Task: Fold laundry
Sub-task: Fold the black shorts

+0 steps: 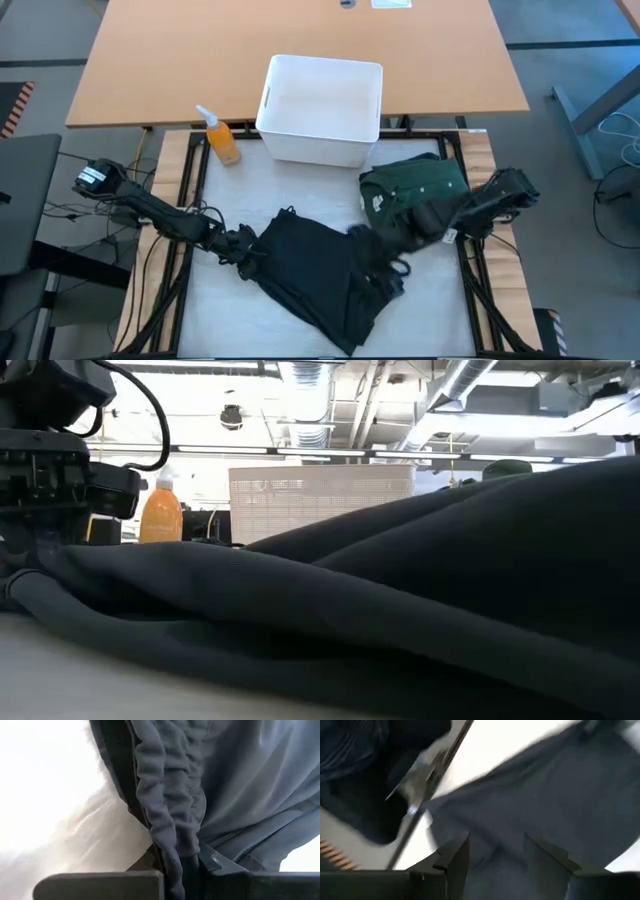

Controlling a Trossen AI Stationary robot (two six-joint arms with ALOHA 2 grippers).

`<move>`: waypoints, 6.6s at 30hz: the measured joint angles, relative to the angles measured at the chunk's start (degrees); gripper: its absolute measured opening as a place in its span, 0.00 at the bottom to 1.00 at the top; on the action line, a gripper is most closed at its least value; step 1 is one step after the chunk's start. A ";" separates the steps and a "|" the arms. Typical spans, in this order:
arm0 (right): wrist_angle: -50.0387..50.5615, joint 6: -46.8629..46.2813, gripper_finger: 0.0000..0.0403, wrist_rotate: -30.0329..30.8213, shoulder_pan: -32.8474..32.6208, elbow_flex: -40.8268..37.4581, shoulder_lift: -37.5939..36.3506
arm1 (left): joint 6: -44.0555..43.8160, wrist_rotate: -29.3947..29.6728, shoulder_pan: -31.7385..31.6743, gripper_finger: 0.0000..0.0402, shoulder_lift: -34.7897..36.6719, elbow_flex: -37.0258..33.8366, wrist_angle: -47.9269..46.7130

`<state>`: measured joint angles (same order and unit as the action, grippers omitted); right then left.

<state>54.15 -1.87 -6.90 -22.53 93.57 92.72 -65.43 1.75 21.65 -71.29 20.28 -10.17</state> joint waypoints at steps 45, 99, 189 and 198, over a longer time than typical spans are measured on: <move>-41.89 9.72 0.87 -16.71 34.30 0.02 32.07 | 27.15 8.06 0.74 0.01 -15.01 25.30 -34.15; -26.39 42.85 0.09 -8.04 26.25 6.43 -5.05 | 65.43 25.82 0.62 0.01 -19.29 110.52 -79.81; -46.64 -11.84 0.57 7.65 17.01 -17.50 11.87 | 7.65 14.28 18.32 0.35 4.59 29.04 -39.48; -46.19 -11.83 0.57 7.63 14.52 -17.50 11.90 | 8.70 15.12 18.21 0.35 5.62 29.04 -42.25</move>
<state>7.97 -13.70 0.73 -8.01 76.07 104.62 -56.73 16.87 39.86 -65.66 49.32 -52.42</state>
